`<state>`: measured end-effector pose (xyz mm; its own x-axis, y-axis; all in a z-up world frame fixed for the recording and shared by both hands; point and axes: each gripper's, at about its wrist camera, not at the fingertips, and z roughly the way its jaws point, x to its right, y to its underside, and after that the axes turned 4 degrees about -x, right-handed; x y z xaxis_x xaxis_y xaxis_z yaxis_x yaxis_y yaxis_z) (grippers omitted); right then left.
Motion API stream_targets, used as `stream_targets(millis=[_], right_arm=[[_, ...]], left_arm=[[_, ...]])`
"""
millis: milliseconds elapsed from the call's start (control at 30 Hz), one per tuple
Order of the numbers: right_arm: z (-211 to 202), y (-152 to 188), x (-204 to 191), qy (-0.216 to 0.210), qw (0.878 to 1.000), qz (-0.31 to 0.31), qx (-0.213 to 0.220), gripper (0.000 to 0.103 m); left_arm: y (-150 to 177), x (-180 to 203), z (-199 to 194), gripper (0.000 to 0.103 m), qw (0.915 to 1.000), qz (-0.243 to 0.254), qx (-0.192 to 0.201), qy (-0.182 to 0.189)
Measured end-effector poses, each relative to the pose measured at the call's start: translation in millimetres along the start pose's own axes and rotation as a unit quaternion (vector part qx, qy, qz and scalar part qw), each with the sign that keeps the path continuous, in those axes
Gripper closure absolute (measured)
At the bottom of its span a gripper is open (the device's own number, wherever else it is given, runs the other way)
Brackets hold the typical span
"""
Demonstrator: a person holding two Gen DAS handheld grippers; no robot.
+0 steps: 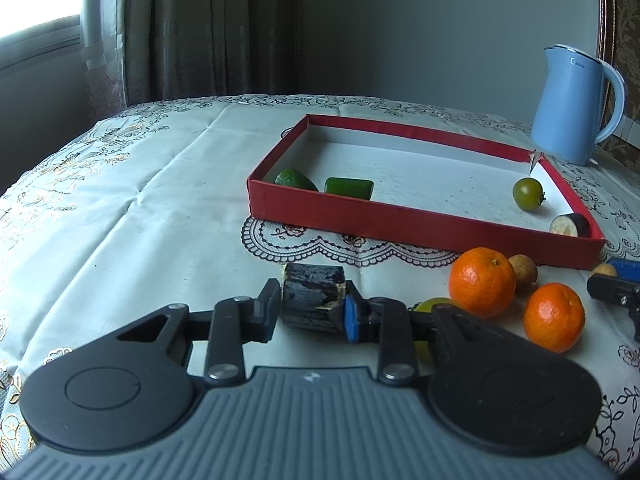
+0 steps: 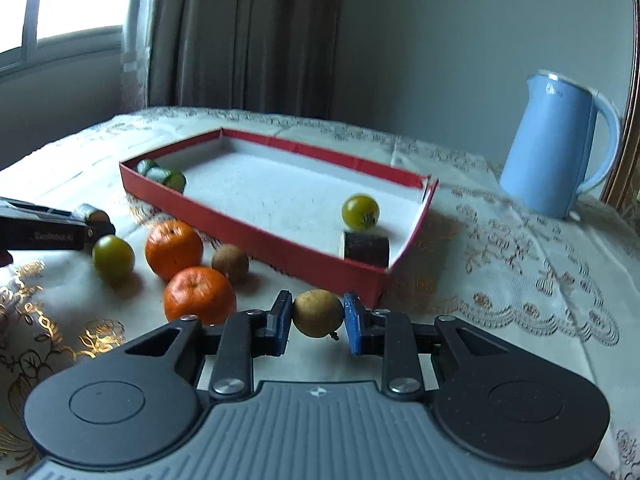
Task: Organize fruits
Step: 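Carry kiwi into red tray and open right tool while left tool holds chunk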
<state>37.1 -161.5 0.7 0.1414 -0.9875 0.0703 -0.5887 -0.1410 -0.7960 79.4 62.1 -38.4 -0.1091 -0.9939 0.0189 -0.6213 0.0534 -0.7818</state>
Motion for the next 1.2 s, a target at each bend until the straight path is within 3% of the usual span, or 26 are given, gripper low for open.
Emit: stream_targets(millis=[233, 467, 733, 1100, 1167, 1200], right_arm=[[4, -35, -8, 0.013, 0.999, -0.029, 0.041, 0.076], [58, -64, -14, 0.034, 0.998, -0.046, 0.01, 0.076], [91, -64, -16, 0.036, 0.998, -0.041, -0.029, 0.076], [90, -64, -12, 0.011, 0.999, -0.03, -0.02, 0.074], [85, -64, -12, 0.006, 0.999, -0.033, -0.015, 0.067], [81, -65, -12, 0.005, 0.999, -0.034, -0.009, 0.053]], left_arm=[[0, 0, 0, 0.074, 1.0, -0.001, 0.0, 0.001], [0, 0, 0, 0.074, 1.0, 0.0, 0.0, 0.001], [0, 1, 0, 0.074, 1.0, 0.002, 0.0, 0.001], [1, 1, 1, 0.074, 1.0, 0.002, -0.001, 0.002], [1, 1, 1, 0.074, 1.0, 0.003, -0.001, 0.002], [1, 1, 1, 0.074, 1.0, 0.003, -0.001, 0.002]])
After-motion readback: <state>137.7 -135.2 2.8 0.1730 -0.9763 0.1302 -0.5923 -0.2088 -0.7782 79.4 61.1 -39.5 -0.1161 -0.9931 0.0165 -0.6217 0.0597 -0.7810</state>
